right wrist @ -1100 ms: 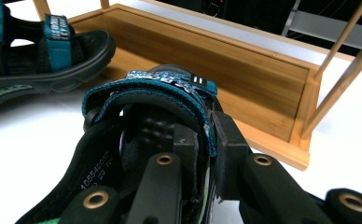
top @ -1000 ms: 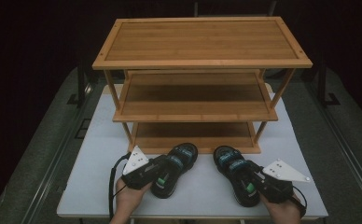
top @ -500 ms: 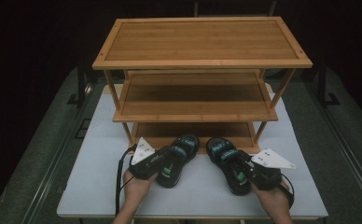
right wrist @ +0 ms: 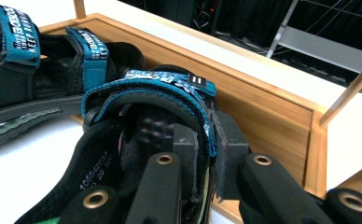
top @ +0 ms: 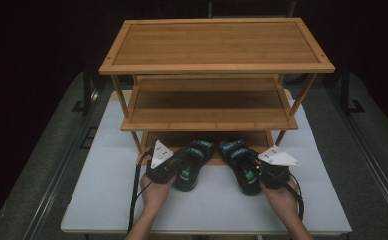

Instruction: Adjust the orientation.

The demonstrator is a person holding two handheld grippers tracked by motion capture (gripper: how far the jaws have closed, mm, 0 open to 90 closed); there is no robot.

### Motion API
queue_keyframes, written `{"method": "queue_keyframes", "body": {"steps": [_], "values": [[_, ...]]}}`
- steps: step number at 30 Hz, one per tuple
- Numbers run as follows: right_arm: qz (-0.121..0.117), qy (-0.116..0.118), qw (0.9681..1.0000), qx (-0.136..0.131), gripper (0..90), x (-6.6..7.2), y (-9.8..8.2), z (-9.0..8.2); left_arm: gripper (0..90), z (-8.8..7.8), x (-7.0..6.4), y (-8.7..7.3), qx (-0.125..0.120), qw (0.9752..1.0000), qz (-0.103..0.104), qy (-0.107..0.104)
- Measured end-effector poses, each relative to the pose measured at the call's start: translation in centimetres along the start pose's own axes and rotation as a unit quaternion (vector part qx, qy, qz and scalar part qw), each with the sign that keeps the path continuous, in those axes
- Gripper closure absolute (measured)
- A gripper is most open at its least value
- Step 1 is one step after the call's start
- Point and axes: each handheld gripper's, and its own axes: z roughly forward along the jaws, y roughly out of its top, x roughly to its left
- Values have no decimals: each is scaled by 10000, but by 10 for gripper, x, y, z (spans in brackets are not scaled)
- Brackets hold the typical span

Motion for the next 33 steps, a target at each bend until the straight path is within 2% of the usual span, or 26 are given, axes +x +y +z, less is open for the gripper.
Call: {"method": "queue_keyframes", "body": {"steps": [5,12,18,24,29,33], "values": [[22,-92,10000,19,809,-1,2,10,788,7,2,0,-17,9999,-62,116],[55,-193,9998,7,809,3,5,24,788,14,-1,2,-17,9998,-39,216],[78,-293,9995,-32,809,3,7,34,787,20,0,0,37,9996,-150,239],[72,-289,9995,49,808,7,2,42,783,23,0,0,48,9995,-178,241],[87,-235,9996,90,788,5,2,43,739,23,1,0,73,9996,-207,184],[96,-188,9997,136,758,2,2,43,690,23,1,0,99,9997,-129,164]]}}
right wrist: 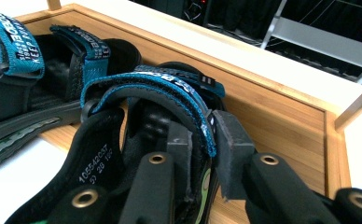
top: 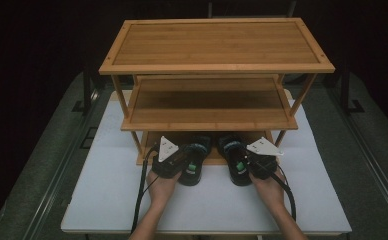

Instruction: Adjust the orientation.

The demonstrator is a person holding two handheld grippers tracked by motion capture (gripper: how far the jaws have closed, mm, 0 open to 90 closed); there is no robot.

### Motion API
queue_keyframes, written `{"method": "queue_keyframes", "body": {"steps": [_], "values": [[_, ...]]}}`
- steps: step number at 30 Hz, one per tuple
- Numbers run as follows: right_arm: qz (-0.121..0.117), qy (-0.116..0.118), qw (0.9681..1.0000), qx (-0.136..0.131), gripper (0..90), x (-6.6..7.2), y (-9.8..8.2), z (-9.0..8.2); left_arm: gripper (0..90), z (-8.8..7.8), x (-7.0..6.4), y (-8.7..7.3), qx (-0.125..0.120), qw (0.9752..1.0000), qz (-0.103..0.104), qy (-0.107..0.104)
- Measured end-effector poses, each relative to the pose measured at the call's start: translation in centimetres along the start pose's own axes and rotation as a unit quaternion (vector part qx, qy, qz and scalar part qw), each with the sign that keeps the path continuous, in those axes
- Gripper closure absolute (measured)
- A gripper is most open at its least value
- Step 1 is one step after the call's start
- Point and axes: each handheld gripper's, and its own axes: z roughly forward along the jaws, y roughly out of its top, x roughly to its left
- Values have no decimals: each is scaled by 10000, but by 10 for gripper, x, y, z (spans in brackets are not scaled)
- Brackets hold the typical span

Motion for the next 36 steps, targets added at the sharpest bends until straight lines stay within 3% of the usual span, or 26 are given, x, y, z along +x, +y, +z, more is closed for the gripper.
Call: {"method": "queue_keyframes", "body": {"steps": [7,18,22,24,32,36], "values": [[25,-79,10000,-4,801,-1,0,4,756,1,2,1,22,10000,71,-39],[332,-268,9991,-31,797,5,5,13,744,1,4,1,12,9999,50,-95],[398,-206,9990,56,676,-1,5,11,682,0,4,1,27,9998,0,-196],[361,-161,9992,113,641,-6,5,8,594,-1,5,1,69,9997,-60,-219],[200,-84,9997,136,555,-9,5,0,542,-9,1,9,39,9992,213,-332],[217,-61,9997,103,515,-9,6,-3,520,-13,0,12,2,9990,249,-365]]}}
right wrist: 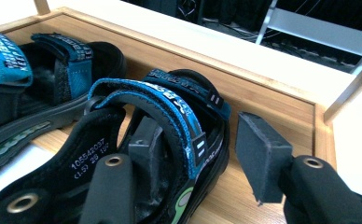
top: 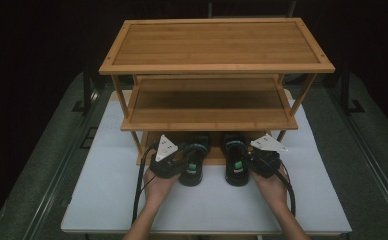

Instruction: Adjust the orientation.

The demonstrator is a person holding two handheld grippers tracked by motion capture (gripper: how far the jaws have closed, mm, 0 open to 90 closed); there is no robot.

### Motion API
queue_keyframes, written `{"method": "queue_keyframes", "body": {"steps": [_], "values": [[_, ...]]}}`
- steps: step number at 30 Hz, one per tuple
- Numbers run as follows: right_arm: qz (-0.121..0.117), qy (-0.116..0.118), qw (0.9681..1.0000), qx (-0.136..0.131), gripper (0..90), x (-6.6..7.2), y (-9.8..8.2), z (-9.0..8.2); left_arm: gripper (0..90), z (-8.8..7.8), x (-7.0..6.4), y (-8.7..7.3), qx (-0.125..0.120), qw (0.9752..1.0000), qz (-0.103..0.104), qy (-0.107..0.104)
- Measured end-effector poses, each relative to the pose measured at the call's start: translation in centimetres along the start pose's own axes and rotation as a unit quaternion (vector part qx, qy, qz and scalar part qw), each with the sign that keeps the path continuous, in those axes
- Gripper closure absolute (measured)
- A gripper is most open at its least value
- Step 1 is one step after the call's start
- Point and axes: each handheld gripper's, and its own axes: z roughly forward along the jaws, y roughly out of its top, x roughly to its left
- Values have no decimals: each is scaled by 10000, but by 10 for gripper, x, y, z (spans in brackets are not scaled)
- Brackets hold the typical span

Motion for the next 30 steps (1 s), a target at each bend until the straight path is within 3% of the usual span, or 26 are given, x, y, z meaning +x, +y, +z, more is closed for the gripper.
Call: {"method": "queue_keyframes", "body": {"steps": [8,11,15,22,25,30], "values": [[46,238,9996,-173,486,1,1,-12,422,-14,-4,4,-38,9999,110,-103],[126,308,9988,-358,486,-1,1,-21,386,-20,-4,7,-125,9996,18,-259],[156,581,9972,-452,468,-2,1,-33,378,-27,-8,9,-99,9991,178,-367],[80,983,9941,-457,387,-5,-6,-51,330,-40,-18,7,-101,9974,418,-571],[111,1187,9923,-332,336,-7,-14,-58,290,-46,-22,5,-100,9968,501,-608],[-30,1299,9914,-172,293,-7,-29,-66,219,-54,-23,-4,-43,9967,543,-597]]}}
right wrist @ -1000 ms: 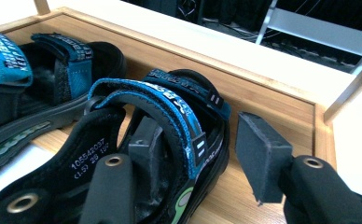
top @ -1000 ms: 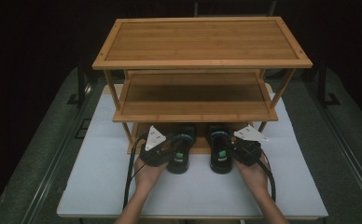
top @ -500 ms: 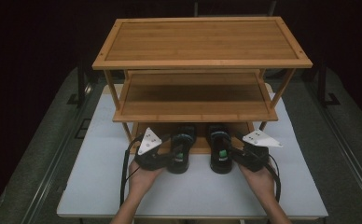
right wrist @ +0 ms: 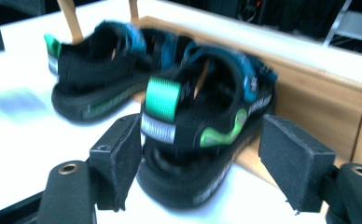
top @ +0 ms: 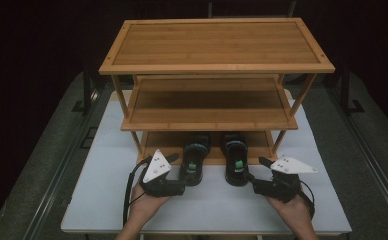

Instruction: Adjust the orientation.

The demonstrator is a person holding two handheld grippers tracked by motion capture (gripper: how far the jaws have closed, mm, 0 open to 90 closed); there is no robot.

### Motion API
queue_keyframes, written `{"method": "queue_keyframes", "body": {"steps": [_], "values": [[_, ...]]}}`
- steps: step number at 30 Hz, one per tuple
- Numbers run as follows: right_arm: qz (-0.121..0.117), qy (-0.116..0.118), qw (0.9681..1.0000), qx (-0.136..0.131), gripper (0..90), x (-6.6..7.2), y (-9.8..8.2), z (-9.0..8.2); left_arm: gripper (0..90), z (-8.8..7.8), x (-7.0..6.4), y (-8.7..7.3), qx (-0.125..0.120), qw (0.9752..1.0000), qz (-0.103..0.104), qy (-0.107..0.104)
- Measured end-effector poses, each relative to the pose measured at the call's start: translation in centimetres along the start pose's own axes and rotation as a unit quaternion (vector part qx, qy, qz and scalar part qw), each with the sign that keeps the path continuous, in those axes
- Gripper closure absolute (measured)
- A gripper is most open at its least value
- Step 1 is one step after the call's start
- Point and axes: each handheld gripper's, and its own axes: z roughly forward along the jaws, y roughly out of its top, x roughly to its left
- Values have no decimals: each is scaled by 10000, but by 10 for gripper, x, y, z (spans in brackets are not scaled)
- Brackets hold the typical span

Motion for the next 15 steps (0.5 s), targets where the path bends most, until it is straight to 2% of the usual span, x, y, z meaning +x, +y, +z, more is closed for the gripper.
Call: {"method": "queue_keyframes", "body": {"steps": [3,7,12,15], "values": [[-83,-23,9996,265,275,1,-9,0,202,-2,0,-10,31,10000,-15,-23],[-5,89,9984,561,260,0,-20,7,198,0,-1,-21,201,9998,17,-14],[-16,165,9966,807,244,3,-25,18,179,8,-1,-33,417,9991,-59,-29],[-31,193,9951,965,235,4,-25,23,178,12,0,-39,572,9984,-32,3]]}}
